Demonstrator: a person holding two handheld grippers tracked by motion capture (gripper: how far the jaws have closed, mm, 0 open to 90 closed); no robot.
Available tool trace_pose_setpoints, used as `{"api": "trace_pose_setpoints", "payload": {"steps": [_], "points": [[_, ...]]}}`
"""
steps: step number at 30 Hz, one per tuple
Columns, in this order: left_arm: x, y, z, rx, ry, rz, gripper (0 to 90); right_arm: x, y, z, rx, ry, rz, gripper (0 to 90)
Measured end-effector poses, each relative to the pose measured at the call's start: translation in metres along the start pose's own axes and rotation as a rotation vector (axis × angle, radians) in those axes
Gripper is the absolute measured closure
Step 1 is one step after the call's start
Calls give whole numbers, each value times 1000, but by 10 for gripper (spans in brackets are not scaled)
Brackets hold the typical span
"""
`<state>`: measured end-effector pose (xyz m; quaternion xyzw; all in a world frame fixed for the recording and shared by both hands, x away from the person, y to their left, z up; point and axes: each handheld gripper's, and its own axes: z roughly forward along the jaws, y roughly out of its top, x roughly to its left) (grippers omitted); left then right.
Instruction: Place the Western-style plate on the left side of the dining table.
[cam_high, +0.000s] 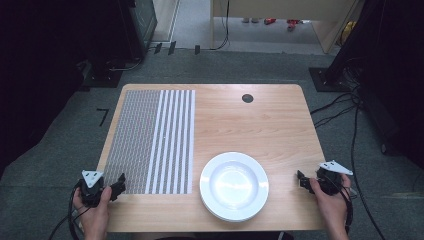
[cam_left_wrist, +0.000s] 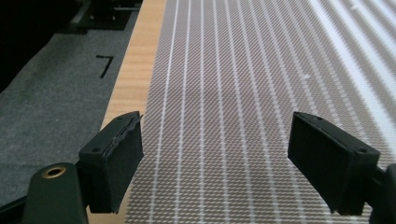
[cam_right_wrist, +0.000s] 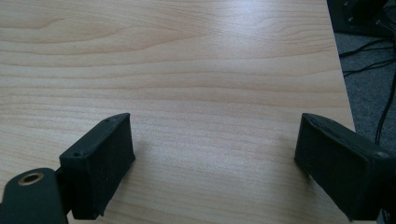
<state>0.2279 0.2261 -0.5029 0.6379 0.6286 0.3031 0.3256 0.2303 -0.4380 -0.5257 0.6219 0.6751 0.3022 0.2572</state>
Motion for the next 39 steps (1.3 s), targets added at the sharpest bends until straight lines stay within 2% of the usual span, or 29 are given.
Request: {"api": "trace_pose_setpoints", "payload": {"steps": [5,10,19,25,29,39], "points": [[-9,9,-8,-29,-43,-31,180,0,0,0,1,0,0,113],[-21,21,-12,-45,-81,-26,179,0,0,0,0,2,-2,113],[-54,42,-4,-67,-135,-22,178,1,1,2,0,-18,12,98],[-74,56,2,-90,-171,-52,178,5,0,1,-6,-50,15,100],[-86,58,6,-85,-197,-48,178,3,0,1,0,-34,29,100],[-111,51,9,-61,-282,-7,179,6,0,1,0,-56,53,98]]}}
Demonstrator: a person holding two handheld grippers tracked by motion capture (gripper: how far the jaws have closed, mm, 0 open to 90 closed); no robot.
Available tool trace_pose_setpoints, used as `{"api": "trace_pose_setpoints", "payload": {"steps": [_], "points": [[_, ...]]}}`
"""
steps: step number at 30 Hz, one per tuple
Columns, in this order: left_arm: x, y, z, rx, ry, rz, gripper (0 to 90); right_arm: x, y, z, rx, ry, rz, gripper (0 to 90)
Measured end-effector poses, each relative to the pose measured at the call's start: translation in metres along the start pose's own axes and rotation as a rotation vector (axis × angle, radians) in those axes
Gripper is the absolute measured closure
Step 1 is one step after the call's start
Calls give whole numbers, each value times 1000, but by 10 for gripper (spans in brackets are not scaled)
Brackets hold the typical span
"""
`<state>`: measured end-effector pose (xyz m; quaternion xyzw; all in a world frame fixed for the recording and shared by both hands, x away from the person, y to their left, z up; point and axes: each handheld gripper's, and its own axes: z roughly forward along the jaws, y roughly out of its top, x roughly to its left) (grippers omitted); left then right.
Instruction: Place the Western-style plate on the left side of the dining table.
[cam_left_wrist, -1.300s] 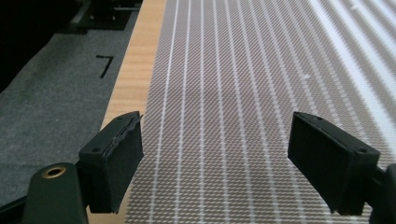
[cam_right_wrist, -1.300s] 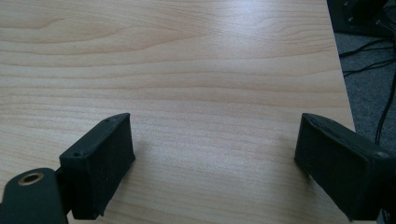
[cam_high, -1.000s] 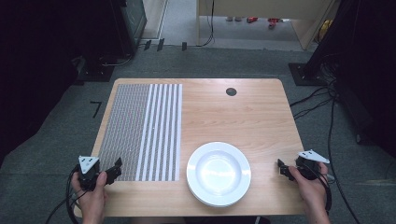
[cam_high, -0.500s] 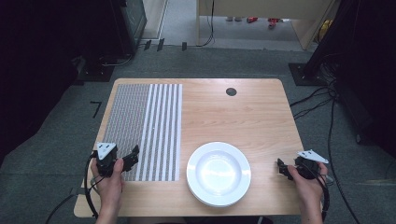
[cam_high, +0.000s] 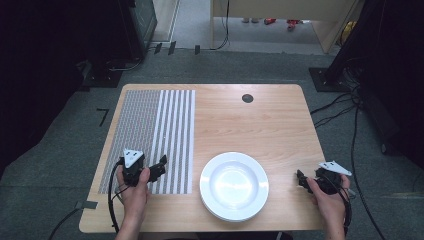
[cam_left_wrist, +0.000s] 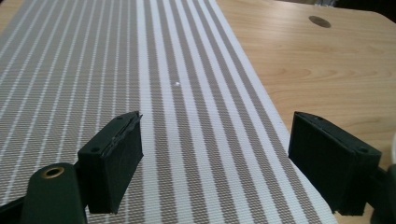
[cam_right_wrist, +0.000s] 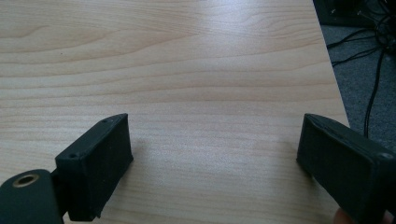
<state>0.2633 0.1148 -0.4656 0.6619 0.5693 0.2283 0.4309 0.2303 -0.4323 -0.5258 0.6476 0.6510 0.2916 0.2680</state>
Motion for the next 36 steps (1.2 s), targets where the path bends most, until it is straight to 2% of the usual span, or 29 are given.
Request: {"api": "trace_pose_setpoints", "payload": {"steps": [5,7,11,16,27,36], "points": [[-13,-3,0,12,-38,15,179,2,1,1,0,-17,15,101],[-16,-3,0,19,-48,23,179,4,2,0,3,-23,28,136],[-24,-5,1,25,-71,36,179,8,5,-4,-32,-19,71,146],[-32,-6,1,35,-98,48,179,15,7,-9,-66,-17,73,145],[-51,-13,4,62,-147,74,179,45,15,-22,-132,58,90,147],[-66,-20,6,86,-185,95,179,67,19,-31,-160,125,63,162]]}}
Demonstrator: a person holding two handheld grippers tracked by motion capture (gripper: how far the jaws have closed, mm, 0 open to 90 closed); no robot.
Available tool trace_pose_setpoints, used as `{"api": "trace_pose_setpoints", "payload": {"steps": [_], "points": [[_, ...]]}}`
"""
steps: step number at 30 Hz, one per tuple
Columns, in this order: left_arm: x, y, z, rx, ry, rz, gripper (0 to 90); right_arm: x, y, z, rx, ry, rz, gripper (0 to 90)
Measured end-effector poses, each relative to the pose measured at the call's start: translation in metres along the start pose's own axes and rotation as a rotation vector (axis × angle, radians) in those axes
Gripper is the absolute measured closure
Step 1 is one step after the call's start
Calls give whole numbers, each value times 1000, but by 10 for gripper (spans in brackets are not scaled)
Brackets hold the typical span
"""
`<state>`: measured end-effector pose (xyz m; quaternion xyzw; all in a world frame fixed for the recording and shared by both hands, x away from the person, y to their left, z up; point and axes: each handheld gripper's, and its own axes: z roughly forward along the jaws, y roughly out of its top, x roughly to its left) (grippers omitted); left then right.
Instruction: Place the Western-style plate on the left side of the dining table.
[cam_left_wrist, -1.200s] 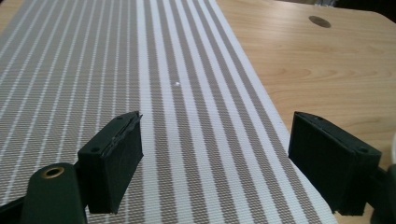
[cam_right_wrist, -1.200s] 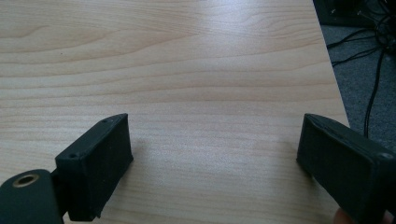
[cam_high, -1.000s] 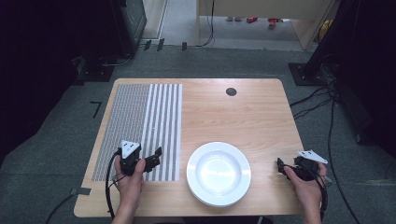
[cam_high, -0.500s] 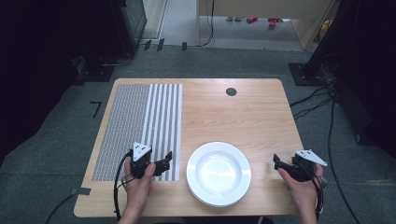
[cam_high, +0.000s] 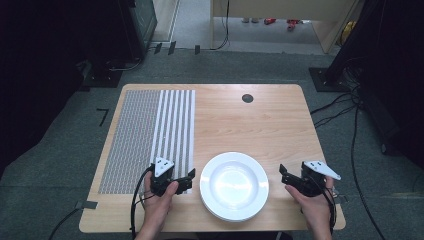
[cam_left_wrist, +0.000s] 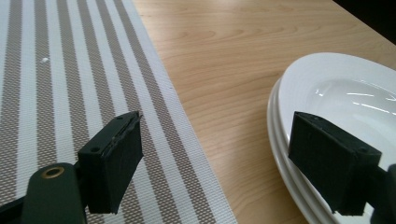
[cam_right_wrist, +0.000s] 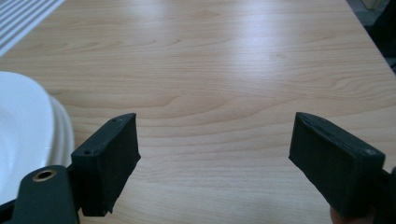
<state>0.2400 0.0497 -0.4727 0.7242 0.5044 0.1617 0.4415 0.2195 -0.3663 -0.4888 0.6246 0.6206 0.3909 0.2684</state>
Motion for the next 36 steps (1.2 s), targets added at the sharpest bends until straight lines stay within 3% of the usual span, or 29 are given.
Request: {"api": "trace_pose_setpoints", "payload": {"steps": [6,11,14,21,23,27,32,36], "points": [[-4,0,-1,-6,-23,-11,179,15,-1,-3,-31,35,-33,274],[-7,0,-2,-8,-31,-13,178,25,-1,-5,-41,70,-68,302],[-9,0,-2,-7,-48,-12,179,28,-1,-5,-26,106,-59,326],[-15,-2,-1,3,-76,-2,183,33,-1,-6,-9,170,-56,497],[-18,-3,-1,10,-83,-1,199,34,-1,-6,-8,178,-44,520],[-22,-6,1,14,-106,1,263,34,0,-9,-17,228,29,549],[-25,-8,3,19,-121,4,338,37,-1,-11,-36,260,60,606],[-26,-12,5,37,-122,12,391,40,-3,-9,6,253,77,639]]}}
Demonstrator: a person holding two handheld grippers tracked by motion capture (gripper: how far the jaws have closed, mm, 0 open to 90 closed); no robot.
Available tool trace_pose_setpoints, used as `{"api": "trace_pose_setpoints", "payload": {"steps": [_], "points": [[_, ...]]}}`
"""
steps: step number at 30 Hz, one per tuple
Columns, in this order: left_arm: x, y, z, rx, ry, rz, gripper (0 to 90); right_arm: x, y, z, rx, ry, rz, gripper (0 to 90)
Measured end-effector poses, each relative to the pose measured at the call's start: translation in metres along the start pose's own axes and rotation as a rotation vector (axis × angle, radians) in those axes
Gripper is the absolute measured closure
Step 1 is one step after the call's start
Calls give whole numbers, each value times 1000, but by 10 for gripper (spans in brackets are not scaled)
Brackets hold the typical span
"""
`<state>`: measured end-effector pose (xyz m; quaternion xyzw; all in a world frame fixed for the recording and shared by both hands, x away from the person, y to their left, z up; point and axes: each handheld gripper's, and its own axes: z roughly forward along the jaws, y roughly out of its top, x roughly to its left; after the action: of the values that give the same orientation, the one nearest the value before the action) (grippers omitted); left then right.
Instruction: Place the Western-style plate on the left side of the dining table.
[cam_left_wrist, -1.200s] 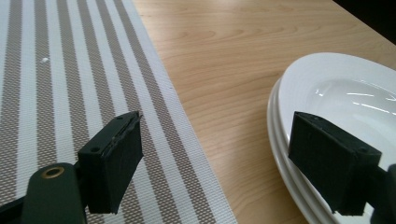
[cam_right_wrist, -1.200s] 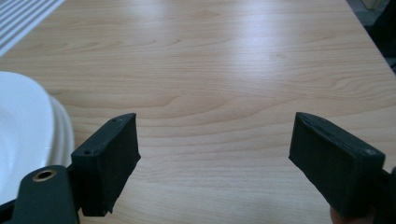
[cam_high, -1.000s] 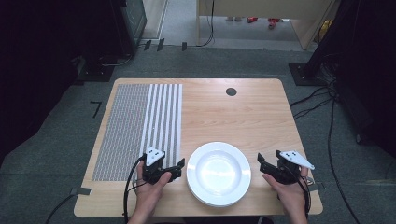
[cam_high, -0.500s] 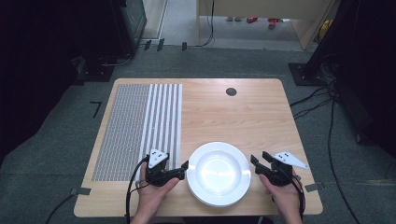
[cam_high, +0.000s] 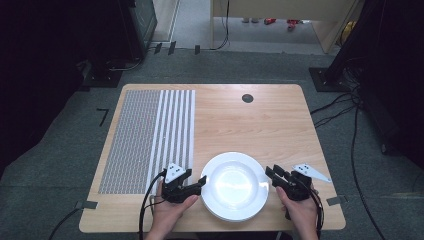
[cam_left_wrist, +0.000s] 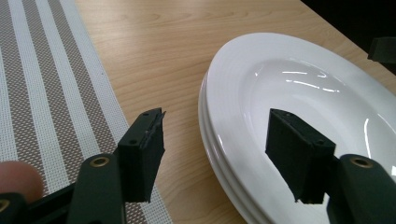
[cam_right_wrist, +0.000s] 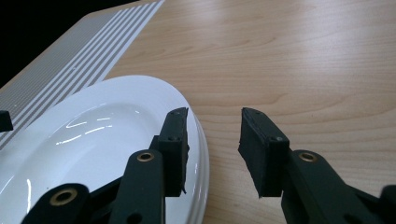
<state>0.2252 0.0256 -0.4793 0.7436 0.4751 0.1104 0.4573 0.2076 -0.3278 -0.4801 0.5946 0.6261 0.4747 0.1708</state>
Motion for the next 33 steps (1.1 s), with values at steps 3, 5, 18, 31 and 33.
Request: {"api": "trace_pose_setpoints", "payload": {"steps": [3,5,18,31,33], "points": [[0,-2,2,9,-3,-2,423,-1,0,1,25,15,23,662],[-1,-3,2,14,-1,-2,446,-2,0,2,43,48,44,671],[-3,-6,5,47,-63,-24,556,-5,-4,3,74,108,127,795],[-2,-7,6,66,-104,-44,576,-10,-9,-4,154,151,194,809],[-2,-7,6,67,-105,-48,576,-11,-10,-4,150,153,208,809]]}}
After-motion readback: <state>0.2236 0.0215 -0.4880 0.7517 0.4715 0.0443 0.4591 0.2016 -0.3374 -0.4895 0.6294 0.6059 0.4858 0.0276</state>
